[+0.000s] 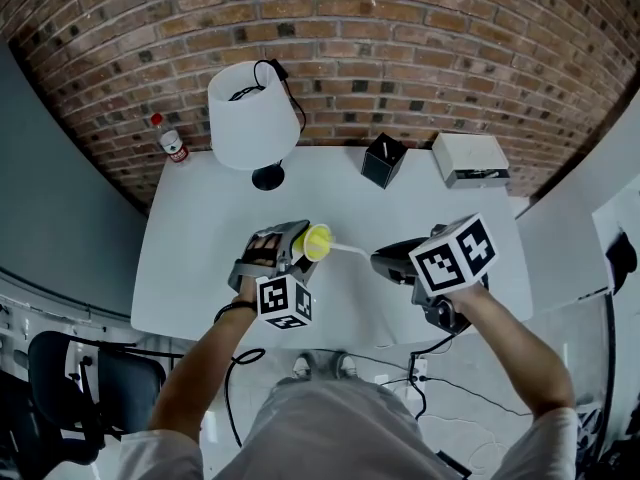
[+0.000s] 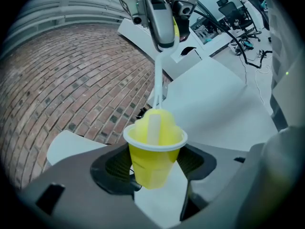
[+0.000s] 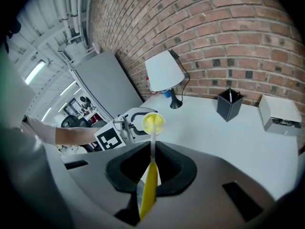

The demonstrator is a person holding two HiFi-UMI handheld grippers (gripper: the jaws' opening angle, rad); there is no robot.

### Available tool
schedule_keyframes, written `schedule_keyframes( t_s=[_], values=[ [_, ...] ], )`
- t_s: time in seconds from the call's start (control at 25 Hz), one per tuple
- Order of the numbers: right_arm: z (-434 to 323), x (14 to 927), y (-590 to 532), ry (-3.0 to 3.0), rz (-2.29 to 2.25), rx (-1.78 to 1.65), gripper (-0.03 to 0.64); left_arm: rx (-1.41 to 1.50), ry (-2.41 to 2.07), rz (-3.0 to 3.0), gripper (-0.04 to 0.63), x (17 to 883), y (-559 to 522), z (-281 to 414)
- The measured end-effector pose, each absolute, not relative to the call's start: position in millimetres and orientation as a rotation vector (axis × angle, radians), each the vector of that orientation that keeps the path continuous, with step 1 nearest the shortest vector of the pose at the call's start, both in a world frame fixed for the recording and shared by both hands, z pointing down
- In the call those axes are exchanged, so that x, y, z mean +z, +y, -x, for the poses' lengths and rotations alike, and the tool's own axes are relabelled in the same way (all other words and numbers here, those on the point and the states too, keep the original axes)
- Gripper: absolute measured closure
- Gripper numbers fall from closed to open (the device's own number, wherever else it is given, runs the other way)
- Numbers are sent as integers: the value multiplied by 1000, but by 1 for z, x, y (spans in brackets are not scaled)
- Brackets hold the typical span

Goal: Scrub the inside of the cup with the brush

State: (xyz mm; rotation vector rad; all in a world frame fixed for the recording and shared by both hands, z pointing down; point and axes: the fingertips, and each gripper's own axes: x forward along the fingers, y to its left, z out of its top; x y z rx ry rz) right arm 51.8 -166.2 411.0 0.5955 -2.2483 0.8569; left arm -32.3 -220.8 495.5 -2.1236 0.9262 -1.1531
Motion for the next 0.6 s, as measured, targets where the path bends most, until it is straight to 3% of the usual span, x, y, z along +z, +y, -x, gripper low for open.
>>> schedule_keyframes(
  t_s=[0.6],
  values=[
    [-72, 412, -152, -2197, -809, 755, 588, -1038, 1027, 2368, 304, 525, -239, 27]
  ],
)
